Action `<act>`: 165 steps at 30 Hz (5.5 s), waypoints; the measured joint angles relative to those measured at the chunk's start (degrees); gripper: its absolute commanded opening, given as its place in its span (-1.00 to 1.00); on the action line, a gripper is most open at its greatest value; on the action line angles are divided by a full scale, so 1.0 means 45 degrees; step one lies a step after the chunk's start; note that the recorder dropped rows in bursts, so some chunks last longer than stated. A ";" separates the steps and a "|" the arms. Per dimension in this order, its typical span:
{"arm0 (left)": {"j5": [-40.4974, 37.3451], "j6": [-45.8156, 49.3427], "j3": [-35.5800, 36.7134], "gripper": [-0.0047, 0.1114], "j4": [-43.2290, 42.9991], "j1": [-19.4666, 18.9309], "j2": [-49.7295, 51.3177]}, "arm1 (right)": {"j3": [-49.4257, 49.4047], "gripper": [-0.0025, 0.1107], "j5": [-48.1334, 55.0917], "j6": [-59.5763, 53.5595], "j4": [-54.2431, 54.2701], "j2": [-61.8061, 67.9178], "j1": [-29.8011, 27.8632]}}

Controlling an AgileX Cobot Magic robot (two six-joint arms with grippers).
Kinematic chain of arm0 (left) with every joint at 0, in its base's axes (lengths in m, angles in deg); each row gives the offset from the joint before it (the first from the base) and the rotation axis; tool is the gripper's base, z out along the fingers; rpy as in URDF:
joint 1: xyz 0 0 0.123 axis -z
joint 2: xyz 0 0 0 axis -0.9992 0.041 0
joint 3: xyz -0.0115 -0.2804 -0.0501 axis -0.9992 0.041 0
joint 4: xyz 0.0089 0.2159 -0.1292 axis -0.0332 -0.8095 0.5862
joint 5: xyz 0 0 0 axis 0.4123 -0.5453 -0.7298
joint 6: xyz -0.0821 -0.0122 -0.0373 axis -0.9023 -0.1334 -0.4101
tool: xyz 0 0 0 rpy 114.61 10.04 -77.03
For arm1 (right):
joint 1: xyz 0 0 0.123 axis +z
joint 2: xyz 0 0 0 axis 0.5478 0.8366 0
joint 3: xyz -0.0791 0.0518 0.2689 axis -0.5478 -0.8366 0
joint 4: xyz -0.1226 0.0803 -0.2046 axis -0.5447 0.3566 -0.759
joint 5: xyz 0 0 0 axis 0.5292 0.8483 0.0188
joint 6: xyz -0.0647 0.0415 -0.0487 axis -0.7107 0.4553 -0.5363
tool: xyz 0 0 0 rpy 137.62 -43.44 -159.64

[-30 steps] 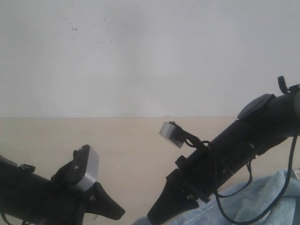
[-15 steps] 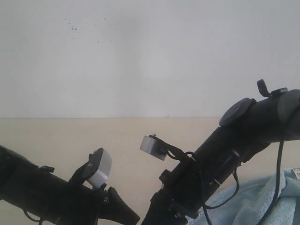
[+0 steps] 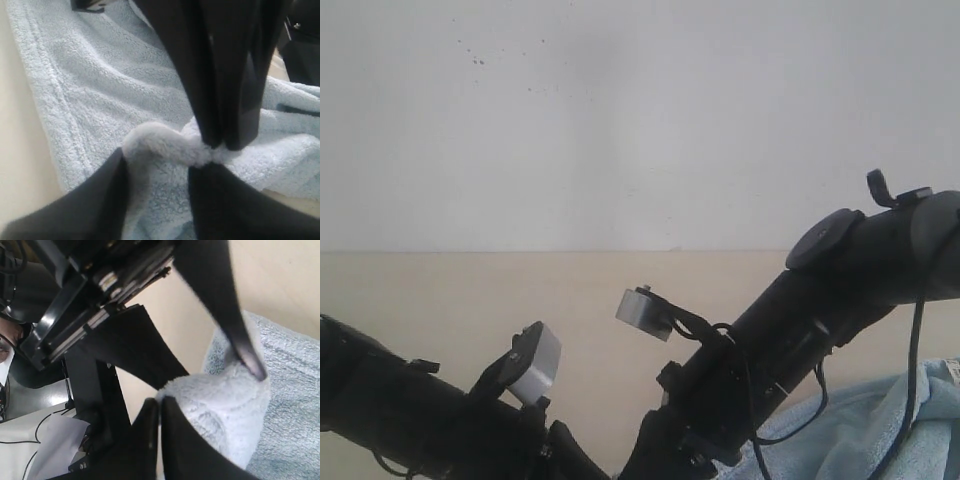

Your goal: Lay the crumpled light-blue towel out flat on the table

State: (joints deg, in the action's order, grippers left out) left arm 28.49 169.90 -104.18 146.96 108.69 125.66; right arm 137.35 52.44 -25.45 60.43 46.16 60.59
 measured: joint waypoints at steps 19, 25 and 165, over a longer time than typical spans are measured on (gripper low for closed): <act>-0.0397 -0.2152 0.0000 -0.85 -0.0776 0.0000 -0.0034 | 0.0031 -0.16 0.0154 0.0731 -0.0012 0.0000 -0.0023; -0.0274 -0.4338 0.0000 -0.85 -0.2511 0.0000 -0.1298 | 0.1150 -0.17 0.0132 0.3452 -0.0968 -0.0243 -0.1104; 0.5918 -1.4668 0.1426 0.20 -1.4451 0.1969 -0.5976 | 0.0662 -0.34 -0.0801 1.2382 -1.8086 -0.3070 -0.5527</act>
State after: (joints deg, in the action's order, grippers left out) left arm 55.12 103.90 -97.76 81.93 117.55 98.77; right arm 140.33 48.83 30.27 -20.96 32.35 35.72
